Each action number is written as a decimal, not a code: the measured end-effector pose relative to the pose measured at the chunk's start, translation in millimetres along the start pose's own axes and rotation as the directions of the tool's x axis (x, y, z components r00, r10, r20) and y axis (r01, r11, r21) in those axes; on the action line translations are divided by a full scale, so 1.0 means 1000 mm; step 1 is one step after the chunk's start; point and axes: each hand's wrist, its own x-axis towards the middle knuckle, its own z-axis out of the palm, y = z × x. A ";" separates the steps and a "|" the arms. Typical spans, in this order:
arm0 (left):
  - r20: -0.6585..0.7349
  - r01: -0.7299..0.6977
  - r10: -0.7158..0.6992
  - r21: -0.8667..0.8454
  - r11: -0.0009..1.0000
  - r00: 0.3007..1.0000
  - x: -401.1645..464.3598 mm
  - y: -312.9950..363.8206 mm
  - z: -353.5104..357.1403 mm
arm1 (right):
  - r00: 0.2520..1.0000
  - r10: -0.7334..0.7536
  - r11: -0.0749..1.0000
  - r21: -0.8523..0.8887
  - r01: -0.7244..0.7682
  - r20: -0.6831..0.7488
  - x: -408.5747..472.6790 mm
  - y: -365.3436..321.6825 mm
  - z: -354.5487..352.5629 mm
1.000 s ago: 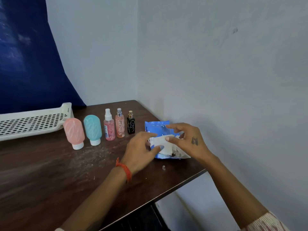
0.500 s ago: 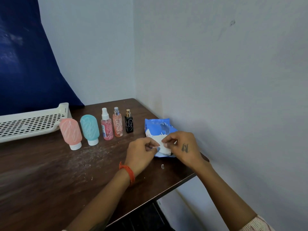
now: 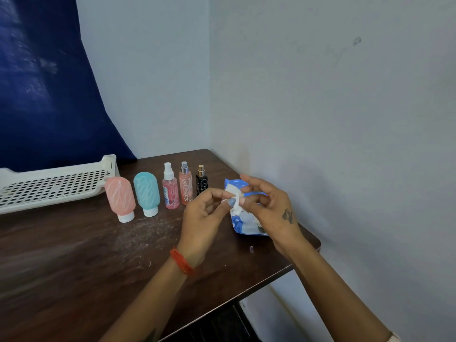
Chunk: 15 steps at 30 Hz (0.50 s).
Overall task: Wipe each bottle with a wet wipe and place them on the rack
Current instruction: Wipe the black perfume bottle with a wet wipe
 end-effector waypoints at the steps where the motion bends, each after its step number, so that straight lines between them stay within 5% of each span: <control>1: -0.024 -0.017 0.018 0.027 0.999 1.000 -0.001 0.001 -0.003 | 0.999 0.030 0.999 0.018 -0.031 0.026 -0.001 0.001 0.002; 10: -0.120 -0.116 0.156 0.285 0.952 0.981 -0.013 0.001 -0.025 | 0.997 0.054 0.998 0.038 -0.056 0.061 -0.011 0.003 0.027; 15: -0.092 -0.283 0.393 0.548 0.787 0.915 -0.012 -0.006 -0.032 | 0.979 0.192 0.952 0.231 -0.202 0.068 -0.012 0.000 0.037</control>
